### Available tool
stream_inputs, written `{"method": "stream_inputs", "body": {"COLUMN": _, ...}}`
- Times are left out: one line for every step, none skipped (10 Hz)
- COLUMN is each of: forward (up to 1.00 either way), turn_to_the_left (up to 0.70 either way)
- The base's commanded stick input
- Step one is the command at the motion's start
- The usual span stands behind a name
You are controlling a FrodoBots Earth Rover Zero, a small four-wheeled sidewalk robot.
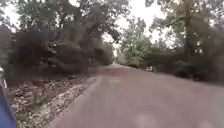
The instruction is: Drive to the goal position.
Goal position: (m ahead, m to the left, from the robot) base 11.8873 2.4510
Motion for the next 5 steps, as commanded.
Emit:
{"method": "stream_inputs", "body": {"forward": 0.70, "turn_to_the_left": -0.02}}
{"method": "stream_inputs", "body": {"forward": 0.70, "turn_to_the_left": -0.03}}
{"method": "stream_inputs", "body": {"forward": 0.70, "turn_to_the_left": -0.01}}
{"method": "stream_inputs", "body": {"forward": 0.70, "turn_to_the_left": -0.01}}
{"method": "stream_inputs", "body": {"forward": 0.70, "turn_to_the_left": -0.03}}
